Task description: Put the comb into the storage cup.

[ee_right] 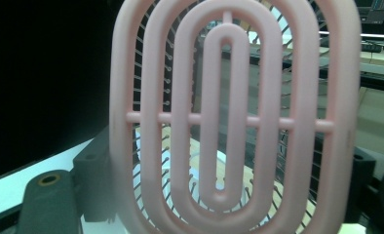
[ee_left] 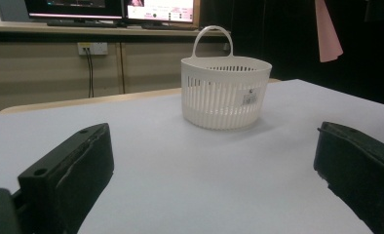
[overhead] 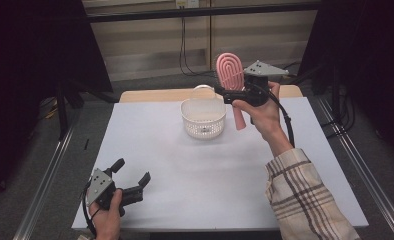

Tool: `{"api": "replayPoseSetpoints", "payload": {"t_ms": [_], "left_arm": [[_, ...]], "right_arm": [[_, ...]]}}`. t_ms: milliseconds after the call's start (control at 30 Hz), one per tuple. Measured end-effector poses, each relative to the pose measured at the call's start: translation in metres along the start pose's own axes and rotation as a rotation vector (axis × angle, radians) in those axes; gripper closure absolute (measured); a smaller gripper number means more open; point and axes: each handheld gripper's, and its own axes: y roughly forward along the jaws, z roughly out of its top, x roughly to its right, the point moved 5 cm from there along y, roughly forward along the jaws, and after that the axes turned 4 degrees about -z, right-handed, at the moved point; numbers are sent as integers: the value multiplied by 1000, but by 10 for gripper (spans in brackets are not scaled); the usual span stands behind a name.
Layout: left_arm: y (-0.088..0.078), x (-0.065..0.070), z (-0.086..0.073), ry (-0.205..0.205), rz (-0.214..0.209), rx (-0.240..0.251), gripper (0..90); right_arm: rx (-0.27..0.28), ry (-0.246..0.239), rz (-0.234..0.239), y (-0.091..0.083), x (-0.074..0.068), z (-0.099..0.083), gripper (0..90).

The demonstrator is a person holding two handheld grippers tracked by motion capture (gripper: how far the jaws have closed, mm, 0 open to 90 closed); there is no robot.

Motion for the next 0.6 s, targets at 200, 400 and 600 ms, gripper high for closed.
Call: {"api": "replayPoseSetpoints", "payload": {"t_ms": [200,400,600], "left_arm": [[0,1,0,-6,-3,0,13],[0,1,0,-4,-5,3,13],[0,1,0,-2,-7,1,13]], "right_arm": [[6,2,-4,5,-2,4,200],[20,1,-3,9,-4,8,199],[34,0,-2,15,-5,11,200]]}}
